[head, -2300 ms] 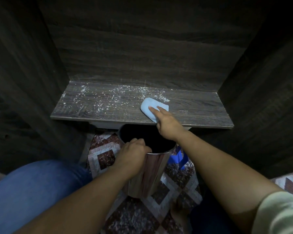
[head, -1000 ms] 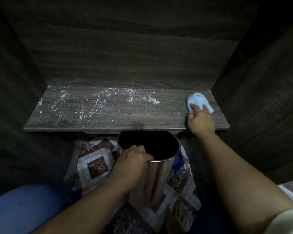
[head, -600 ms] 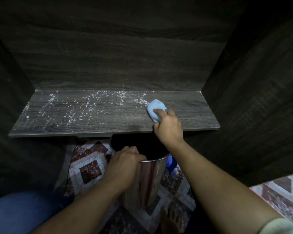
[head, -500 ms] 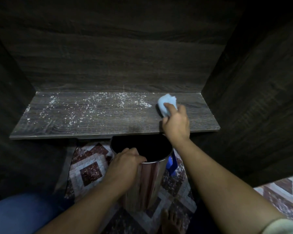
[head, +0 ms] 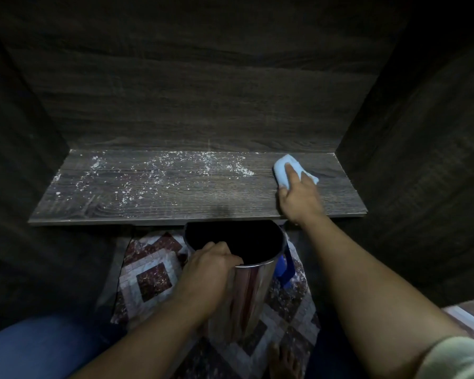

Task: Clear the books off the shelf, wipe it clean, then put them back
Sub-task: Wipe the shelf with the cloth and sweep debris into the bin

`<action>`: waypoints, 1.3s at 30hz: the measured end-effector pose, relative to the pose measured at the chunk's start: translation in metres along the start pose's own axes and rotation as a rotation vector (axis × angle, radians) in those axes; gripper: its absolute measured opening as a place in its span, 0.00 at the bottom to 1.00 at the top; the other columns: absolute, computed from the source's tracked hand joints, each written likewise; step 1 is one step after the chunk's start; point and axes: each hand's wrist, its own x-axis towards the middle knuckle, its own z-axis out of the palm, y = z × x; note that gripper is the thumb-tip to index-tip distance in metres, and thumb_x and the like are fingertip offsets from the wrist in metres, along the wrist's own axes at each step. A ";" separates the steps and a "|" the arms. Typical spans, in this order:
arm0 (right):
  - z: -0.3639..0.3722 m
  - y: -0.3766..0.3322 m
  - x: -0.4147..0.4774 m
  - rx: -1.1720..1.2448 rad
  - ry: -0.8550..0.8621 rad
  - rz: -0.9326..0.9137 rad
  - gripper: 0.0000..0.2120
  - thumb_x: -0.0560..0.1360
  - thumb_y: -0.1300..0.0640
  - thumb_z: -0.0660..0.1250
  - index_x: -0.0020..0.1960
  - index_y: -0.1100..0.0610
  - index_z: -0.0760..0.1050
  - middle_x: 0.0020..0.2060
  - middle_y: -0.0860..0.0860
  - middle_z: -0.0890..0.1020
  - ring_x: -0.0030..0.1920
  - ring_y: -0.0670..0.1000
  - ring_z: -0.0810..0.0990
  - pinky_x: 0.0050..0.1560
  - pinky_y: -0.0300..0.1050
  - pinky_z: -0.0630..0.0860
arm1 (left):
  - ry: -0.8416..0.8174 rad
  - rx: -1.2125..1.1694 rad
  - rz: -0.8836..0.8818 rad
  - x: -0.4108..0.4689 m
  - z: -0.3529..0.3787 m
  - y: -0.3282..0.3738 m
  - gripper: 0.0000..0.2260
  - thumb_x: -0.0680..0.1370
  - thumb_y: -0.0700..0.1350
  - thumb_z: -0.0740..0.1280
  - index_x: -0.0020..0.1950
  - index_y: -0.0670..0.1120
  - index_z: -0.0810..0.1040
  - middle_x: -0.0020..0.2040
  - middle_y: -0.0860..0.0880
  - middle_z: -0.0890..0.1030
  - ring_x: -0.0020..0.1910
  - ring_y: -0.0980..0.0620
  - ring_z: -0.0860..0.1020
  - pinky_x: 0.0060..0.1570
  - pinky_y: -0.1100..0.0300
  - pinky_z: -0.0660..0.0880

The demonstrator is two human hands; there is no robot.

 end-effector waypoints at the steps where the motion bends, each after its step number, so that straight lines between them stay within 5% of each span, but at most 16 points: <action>1: 0.003 -0.004 0.000 0.021 -0.004 -0.032 0.27 0.81 0.51 0.55 0.78 0.52 0.53 0.73 0.63 0.61 0.72 0.63 0.58 0.73 0.55 0.58 | 0.000 -0.002 -0.003 -0.001 0.000 -0.001 0.16 0.72 0.38 0.68 0.57 0.53 0.83 0.46 0.50 0.77 0.48 0.47 0.75 0.44 0.59 0.70; 5: 0.011 -0.019 0.003 0.061 -0.032 -0.129 0.27 0.79 0.56 0.59 0.77 0.54 0.57 0.71 0.64 0.64 0.71 0.63 0.61 0.71 0.50 0.60 | 0.015 0.007 -0.006 -0.004 0.001 -0.009 0.16 0.65 0.36 0.73 0.49 0.53 0.85 0.38 0.52 0.77 0.38 0.48 0.76 0.35 0.60 0.70; 13: 0.009 -0.024 0.008 -0.005 -0.135 -0.213 0.32 0.75 0.63 0.63 0.76 0.49 0.61 0.72 0.61 0.65 0.72 0.60 0.63 0.70 0.45 0.60 | 0.034 0.013 -0.008 -0.006 -0.002 -0.008 0.15 0.71 0.43 0.64 0.54 0.52 0.84 0.43 0.49 0.77 0.45 0.46 0.75 0.42 0.58 0.70; 21: 0.008 -0.035 -0.002 0.047 -0.202 -0.300 0.33 0.73 0.66 0.63 0.75 0.47 0.63 0.72 0.60 0.66 0.74 0.57 0.61 0.71 0.42 0.56 | 0.018 0.028 -0.037 -0.005 0.002 -0.012 0.17 0.66 0.37 0.71 0.51 0.52 0.84 0.40 0.50 0.77 0.41 0.46 0.76 0.38 0.59 0.71; 26: 0.003 -0.037 -0.013 0.153 -0.218 -0.370 0.29 0.72 0.68 0.63 0.70 0.48 0.72 0.69 0.56 0.72 0.69 0.55 0.69 0.70 0.39 0.60 | -0.001 0.034 -0.026 -0.004 0.003 -0.012 0.18 0.63 0.36 0.74 0.48 0.53 0.85 0.38 0.51 0.76 0.39 0.48 0.76 0.34 0.60 0.70; 33: -0.006 -0.036 -0.012 0.269 0.055 -0.248 0.27 0.74 0.67 0.61 0.70 0.48 0.71 0.68 0.56 0.73 0.65 0.55 0.73 0.66 0.42 0.67 | 0.018 -0.023 -0.039 -0.006 0.005 -0.014 0.16 0.69 0.37 0.73 0.52 0.55 0.84 0.42 0.53 0.77 0.44 0.49 0.75 0.40 0.54 0.75; 39: 0.010 -0.037 -0.004 0.094 0.135 -0.050 0.30 0.76 0.65 0.60 0.76 0.49 0.62 0.73 0.59 0.63 0.71 0.60 0.63 0.66 0.52 0.67 | 0.027 0.000 -0.021 -0.011 0.006 -0.021 0.17 0.65 0.41 0.64 0.49 0.53 0.85 0.40 0.52 0.78 0.40 0.48 0.76 0.36 0.55 0.76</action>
